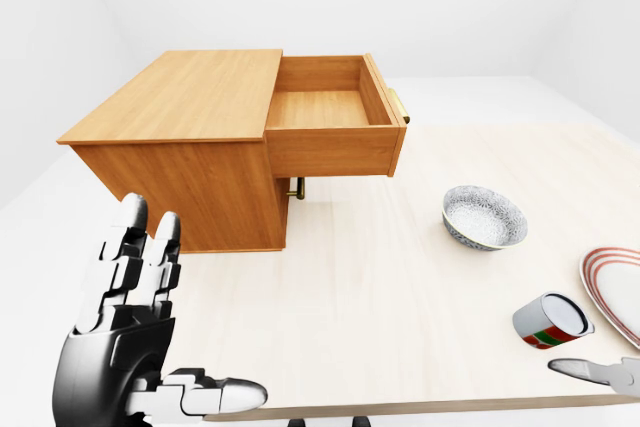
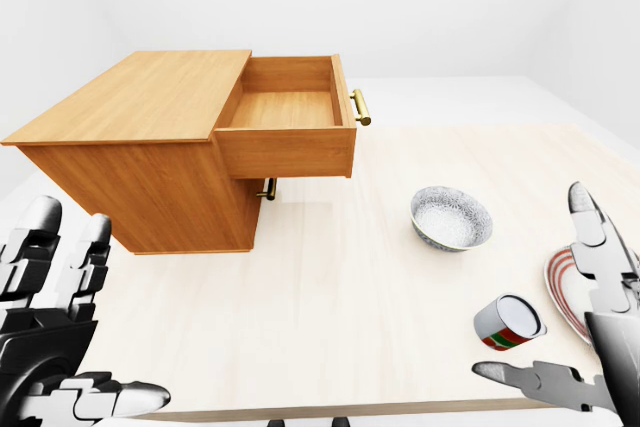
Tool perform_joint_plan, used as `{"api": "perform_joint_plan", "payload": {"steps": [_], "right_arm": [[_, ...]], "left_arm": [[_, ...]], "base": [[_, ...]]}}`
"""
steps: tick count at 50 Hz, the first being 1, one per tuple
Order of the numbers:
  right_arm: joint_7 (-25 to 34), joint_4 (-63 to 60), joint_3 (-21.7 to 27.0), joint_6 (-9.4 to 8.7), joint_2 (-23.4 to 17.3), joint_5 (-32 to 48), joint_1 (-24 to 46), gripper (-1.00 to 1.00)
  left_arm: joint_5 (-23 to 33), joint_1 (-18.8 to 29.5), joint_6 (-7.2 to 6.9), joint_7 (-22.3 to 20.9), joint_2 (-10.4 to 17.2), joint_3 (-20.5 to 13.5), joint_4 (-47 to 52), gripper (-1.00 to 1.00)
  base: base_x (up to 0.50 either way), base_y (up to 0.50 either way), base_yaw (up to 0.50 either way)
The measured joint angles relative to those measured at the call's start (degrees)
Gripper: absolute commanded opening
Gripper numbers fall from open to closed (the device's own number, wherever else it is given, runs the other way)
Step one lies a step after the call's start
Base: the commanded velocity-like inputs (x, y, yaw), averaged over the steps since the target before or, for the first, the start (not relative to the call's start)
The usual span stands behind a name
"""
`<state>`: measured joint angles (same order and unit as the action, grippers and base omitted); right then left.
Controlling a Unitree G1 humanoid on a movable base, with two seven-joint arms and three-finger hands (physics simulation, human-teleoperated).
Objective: Put the ketchup in the top drawer of the cabinet.
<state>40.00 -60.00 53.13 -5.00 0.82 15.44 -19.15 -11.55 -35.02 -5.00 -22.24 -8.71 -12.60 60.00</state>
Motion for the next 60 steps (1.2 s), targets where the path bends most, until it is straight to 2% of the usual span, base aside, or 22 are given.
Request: {"api": "perform_joint_plan", "payload": {"steps": [10, 22, 39, 60], "right_arm": [[0.00, 0.00, 3.08, 0.00, -2.26, 0.45, 0.42, 1.00], [0.00, 3.27, 3.80, 0.00, -3.28, 1.35, -0.26, 1.00], [0.00, 16.44, 1.50, 0.00, -8.39, 4.13, 0.63, 1.00], [0.00, 30.67, -1.78, 0.00, -12.68, 7.10, 1.06, 1.00]], "left_arm": [[0.36, -0.09, 0.00, 0.41, 0.27, 0.55, 0.00, 1.00], [0.66, -0.30, 0.00, 0.88, 0.63, 1.16, 0.00, 1.00], [1.02, -0.38, 0.00, 1.58, 1.14, 1.85, 0.00, 1.00], [1.45, -0.45, 0.00, 2.12, 1.59, 2.49, 0.00, 1.00]], "base": [[0.00, 0.00, 0.00], [0.00, 0.00, 0.00], [0.00, 0.00, 0.00], [0.00, 0.00, 0.00]]}}
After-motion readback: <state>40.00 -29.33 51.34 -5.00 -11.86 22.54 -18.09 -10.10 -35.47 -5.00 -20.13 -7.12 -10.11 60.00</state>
